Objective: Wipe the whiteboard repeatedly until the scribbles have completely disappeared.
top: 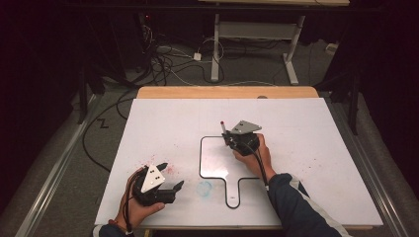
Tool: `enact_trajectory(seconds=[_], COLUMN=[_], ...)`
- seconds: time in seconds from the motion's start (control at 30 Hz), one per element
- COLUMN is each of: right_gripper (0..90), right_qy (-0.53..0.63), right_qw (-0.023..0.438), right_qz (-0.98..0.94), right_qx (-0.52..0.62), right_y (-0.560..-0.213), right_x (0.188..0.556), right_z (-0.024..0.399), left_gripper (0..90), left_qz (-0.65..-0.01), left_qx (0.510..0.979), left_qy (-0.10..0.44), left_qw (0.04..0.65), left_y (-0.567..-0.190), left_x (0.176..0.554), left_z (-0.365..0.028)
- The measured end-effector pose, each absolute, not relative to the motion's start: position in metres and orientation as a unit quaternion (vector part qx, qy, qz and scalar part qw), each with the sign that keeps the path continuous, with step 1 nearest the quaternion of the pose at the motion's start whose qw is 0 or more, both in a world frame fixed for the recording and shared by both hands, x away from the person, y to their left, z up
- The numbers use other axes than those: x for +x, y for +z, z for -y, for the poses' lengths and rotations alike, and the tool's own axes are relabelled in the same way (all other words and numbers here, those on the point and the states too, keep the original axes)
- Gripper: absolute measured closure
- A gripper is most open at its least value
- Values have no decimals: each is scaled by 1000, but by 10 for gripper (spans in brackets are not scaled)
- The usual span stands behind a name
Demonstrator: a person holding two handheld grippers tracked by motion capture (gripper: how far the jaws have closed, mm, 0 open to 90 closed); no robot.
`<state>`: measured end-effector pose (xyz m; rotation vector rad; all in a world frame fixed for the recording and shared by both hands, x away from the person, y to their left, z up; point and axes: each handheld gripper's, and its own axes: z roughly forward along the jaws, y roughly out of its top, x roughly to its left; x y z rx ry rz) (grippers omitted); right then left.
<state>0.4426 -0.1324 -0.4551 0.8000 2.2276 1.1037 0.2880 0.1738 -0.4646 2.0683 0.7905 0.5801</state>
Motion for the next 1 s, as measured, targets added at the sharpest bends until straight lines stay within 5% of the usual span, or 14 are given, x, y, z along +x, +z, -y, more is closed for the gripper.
enact_trajectory(seconds=[0.67, 0.87, 1.0], right_gripper=[820, 820, 820], right_qy=[424, 390, 416], right_qw=[240, 289, 250], right_qz=[-812, -815, -820], right_qx=[322, 316, 303], right_y=[-455, -454, -455], right_x=[430, 432, 424], right_z=[159, 161, 153], left_gripper=[198, 198, 198], left_qz=[-313, -317, -322], left_qx=[825, 826, 825], left_qy=[229, 226, 226], left_qw=[410, 407, 407], left_y=[-466, -468, -468], left_x=[289, 290, 290], left_z=[-172, -172, -174])
